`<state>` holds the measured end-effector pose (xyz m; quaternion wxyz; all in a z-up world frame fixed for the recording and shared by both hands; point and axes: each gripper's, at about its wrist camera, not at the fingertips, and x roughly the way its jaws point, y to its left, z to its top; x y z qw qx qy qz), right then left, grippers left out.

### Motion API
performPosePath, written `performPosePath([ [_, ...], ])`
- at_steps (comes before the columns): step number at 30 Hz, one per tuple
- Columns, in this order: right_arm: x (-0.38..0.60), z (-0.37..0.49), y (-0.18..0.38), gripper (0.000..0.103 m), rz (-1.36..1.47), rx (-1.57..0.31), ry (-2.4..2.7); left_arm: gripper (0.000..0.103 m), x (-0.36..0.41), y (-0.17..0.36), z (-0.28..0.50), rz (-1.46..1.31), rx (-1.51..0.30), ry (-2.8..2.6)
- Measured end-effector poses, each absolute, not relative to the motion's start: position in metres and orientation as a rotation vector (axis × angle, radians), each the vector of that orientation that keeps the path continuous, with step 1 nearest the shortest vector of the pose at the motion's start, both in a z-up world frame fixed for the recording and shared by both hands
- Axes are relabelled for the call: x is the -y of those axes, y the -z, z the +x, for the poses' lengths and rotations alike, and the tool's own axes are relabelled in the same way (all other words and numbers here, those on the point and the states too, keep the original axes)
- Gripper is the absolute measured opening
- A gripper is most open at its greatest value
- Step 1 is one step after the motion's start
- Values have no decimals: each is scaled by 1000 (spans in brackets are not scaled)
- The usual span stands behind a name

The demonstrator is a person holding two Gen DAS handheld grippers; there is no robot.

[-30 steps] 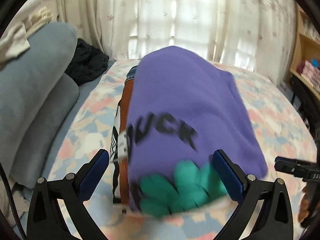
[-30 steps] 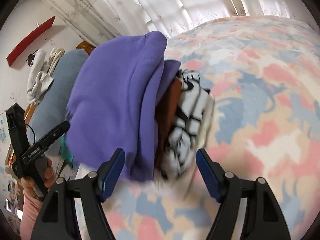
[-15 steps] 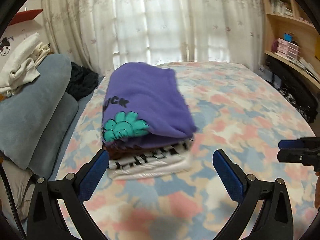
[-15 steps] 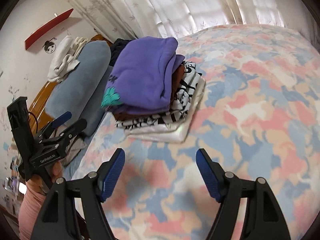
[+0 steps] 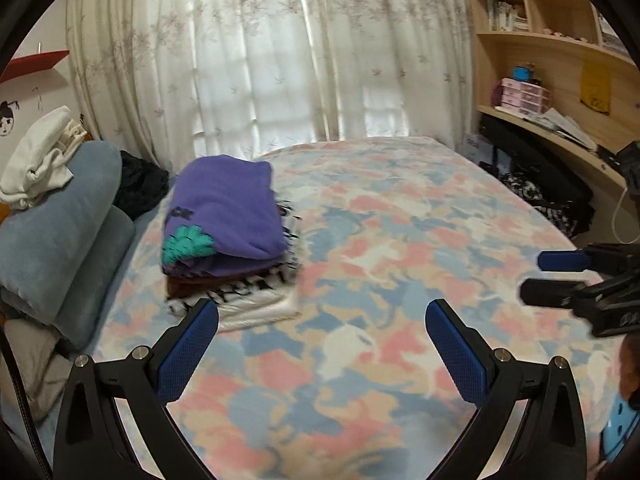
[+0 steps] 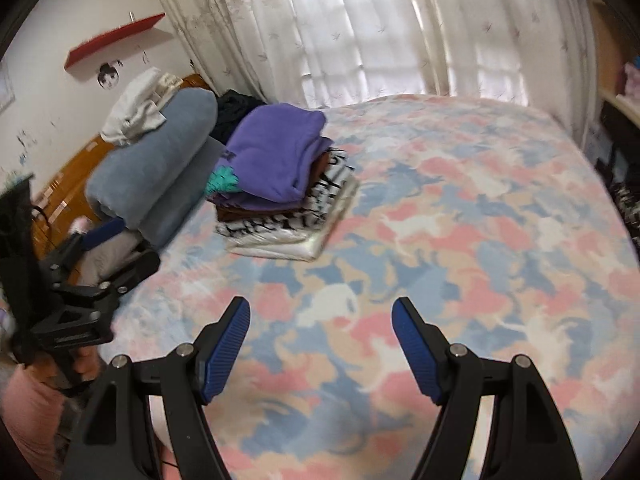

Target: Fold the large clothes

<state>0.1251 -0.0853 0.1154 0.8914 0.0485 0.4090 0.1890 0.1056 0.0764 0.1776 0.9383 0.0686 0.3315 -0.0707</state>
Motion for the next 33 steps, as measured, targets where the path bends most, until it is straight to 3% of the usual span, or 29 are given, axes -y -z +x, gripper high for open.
performPosePath([
  [8, 120, 85, -89, 75, 116, -829, -291, 103, -30, -147, 70, 91, -662, 173],
  [12, 139, 63, -76, 95, 167, -790, -239, 103, -17, -119, 52, 58, -675, 185],
  [23, 148, 13, -5, 99, 197, -817, -176, 103, -20, -45, 9, -106, -775, 47],
  [33, 139, -11, 7, 99, 180, -839, -192, 103, -13, -44, -8, -72, -779, 21],
])
